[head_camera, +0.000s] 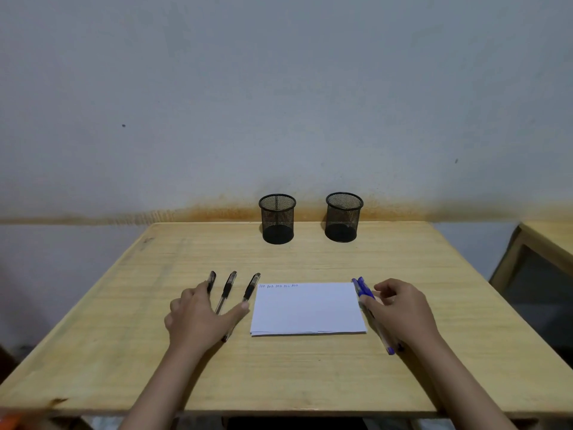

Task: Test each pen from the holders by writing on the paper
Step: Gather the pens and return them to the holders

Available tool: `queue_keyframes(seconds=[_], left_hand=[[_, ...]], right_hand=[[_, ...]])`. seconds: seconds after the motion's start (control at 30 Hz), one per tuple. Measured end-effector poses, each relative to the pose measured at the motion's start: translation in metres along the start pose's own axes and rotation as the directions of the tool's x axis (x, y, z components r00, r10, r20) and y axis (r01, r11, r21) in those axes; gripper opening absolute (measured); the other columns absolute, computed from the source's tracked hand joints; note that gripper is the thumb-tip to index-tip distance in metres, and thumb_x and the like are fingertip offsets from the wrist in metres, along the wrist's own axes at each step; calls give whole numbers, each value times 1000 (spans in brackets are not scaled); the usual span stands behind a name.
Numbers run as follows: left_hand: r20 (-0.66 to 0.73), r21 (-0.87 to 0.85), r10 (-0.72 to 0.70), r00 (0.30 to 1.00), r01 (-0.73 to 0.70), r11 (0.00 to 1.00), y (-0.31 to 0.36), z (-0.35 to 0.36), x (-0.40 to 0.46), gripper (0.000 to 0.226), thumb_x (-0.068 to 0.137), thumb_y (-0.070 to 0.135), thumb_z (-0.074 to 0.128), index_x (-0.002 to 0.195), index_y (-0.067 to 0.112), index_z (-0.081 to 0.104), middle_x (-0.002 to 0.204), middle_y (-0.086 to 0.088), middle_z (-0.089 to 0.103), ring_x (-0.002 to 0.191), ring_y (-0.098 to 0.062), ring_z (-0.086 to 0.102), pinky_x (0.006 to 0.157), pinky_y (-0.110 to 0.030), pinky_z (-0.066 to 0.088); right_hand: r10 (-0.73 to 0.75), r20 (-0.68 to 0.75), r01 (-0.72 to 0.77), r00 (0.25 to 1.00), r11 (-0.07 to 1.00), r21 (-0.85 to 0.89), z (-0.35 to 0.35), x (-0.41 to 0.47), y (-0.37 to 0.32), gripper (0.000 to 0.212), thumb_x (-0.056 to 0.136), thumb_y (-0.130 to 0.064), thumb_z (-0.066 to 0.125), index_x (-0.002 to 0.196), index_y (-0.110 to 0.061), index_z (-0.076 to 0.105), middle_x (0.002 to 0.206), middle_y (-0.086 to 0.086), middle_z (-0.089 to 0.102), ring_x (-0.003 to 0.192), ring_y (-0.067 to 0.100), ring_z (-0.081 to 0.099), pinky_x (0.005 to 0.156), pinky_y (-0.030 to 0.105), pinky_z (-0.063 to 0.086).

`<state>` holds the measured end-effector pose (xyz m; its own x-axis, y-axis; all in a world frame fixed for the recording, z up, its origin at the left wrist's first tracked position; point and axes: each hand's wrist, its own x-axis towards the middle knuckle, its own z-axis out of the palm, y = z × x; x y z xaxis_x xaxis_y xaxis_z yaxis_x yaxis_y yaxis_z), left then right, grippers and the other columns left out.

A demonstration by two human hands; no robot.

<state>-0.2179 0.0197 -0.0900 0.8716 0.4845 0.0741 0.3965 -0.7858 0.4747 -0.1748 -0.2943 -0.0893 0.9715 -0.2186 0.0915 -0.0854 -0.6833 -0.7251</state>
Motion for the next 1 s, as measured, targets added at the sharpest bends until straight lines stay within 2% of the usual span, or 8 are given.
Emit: queue_keyframes(seconds=[0.1, 0.23, 0.4, 0.53, 0.63, 0.73, 0.87, 1.0], left_hand=[[10, 8, 20, 1000, -20, 1000, 4, 4, 2, 82, 69, 60, 65, 134, 19, 38, 130, -6, 48, 123, -31, 40, 96, -45, 35], [28, -64, 13, 1000, -11, 998, 8, 5, 10, 48, 78, 31, 62, 121, 11, 50, 116, -9, 54, 108, -32, 50, 87, -40, 42], [150, 13, 65, 987, -68, 998, 10, 4, 18, 28, 83, 27, 54, 108, 14, 52, 109, -8, 45, 91, -28, 55, 79, -36, 48], [200, -53, 92, 975, -83, 995, 14, 1, 22, 15, 85, 18, 53, 98, 12, 49, 102, -7, 49, 77, -21, 52, 57, -27, 38], [250, -143, 62, 966, -27, 989, 18, -7, 28, 8, 86, 15, 54, 93, 12, 50, 89, -6, 55, 72, -16, 49, 54, -25, 35], [308, -318, 66, 949, 37, 947, 23, -20, 38, 2, 85, 11, 58, 87, 11, 57, 86, -12, 60, 73, -21, 54, 60, -29, 37], [373, -585, 117, 920, 135, 800, 40, -40, 48, 9, 86, -2, 58, 83, 5, 62, 76, -12, 66, 67, -19, 64, 62, -29, 46], [389, -720, 220, 894, 146, 678, 71, -54, 63, 11, 86, -7, 55, 82, 0, 60, 79, -14, 69, 64, -13, 71, 62, -31, 53]], right_hand=[[-14, 19, 16, 1000, 993, -114, 1, 0, -4, 41, 74, -33, 74, 109, -15, 66, 95, -2, 68, 80, 14, 60, 65, 29, 46], [9, 65, 2, 998, 986, -166, -1, 5, -9, 38, 76, -20, 72, 111, -9, 64, 93, 3, 68, 79, 18, 61, 63, 30, 48], [92, 144, -50, 985, 962, -269, -4, 13, -16, 21, 75, -16, 66, 95, -9, 65, 83, 6, 66, 74, 21, 59, 52, 27, 41], [98, 155, -61, 983, 971, -230, -6, 20, -18, 15, 79, -11, 65, 94, -8, 66, 80, 7, 64, 71, 20, 57, 51, 25, 38], [81, 185, -62, 979, 992, -106, -13, 21, -22, 8, 81, -10, 65, 88, -6, 66, 74, 8, 62, 64, 18, 54, 52, 26, 39], [84, 203, -111, 976, 986, 126, -26, 24, -35, 6, 87, -8, 62, 92, -5, 62, 79, 13, 69, 64, 21, 62, 57, 30, 46], [46, 298, -190, 954, 860, 474, -47, 39, -59, 7, 93, -2, 53, 99, -4, 57, 81, 16, 72, 60, 23, 69, 64, 37, 55], [-46, 347, -207, 937, 726, 656, -62, 63, -88, 8, 97, -2, 46, 96, -7, 53, 77, 12, 74, 58, 17, 72, 54, 29, 58]])
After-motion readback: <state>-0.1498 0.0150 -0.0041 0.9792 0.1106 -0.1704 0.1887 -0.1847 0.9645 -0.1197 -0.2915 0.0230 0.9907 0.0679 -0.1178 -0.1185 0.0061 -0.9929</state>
